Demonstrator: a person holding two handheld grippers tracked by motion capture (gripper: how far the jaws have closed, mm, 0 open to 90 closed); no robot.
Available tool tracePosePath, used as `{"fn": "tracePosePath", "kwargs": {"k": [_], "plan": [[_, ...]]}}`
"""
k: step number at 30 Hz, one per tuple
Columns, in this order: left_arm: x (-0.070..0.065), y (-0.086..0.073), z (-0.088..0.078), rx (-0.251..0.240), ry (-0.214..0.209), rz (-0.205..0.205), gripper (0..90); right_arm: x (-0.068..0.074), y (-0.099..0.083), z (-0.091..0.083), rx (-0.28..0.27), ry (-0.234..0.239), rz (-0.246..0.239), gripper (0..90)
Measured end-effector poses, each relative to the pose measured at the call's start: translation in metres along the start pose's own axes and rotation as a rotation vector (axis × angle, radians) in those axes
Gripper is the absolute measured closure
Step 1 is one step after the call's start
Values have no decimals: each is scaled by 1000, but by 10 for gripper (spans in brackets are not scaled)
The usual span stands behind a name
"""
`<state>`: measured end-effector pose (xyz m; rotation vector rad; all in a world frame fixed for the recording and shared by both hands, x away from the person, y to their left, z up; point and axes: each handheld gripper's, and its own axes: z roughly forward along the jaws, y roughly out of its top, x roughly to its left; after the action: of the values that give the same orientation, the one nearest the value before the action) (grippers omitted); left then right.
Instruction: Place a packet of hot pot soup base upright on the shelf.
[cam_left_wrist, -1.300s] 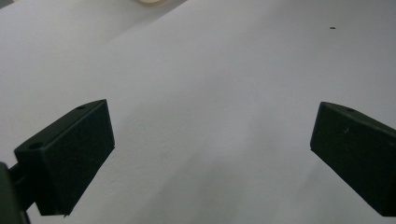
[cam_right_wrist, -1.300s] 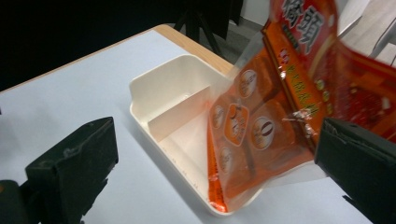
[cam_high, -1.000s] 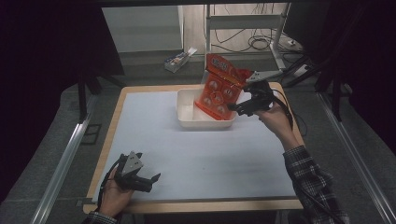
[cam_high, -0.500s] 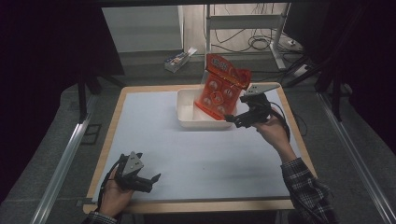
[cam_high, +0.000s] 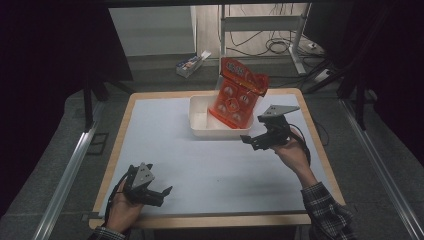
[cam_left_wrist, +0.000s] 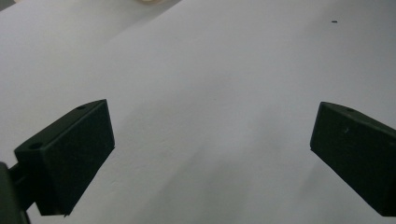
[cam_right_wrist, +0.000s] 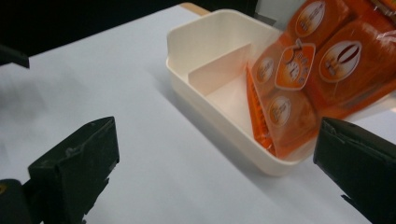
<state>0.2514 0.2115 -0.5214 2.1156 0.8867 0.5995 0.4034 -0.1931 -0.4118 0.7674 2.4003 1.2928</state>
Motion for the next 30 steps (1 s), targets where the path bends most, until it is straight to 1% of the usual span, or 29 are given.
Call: {"fn": "tracePosePath", "kwargs": {"k": [2,9,13,15,19,25,30], "plan": [[0,0,0,-2,0,0,0,2,-4,0,7,-11,-7,0],[0,0,-1,-1,3,8,0,10,-16,-4,10,-13,-10,0],[0,0,-1,-1,2,10,0,16,-21,-7,13,-9,-4,0],[-1,1,-1,-5,3,8,0,19,-24,-9,19,-10,-8,0],[-1,1,-2,0,6,16,0,26,-29,-13,20,-5,-13,0],[-2,1,-1,-1,9,21,0,34,-43,-18,25,-3,-11,0],[-2,1,-1,5,8,25,0,36,-57,-23,15,-10,-8,0]]}}
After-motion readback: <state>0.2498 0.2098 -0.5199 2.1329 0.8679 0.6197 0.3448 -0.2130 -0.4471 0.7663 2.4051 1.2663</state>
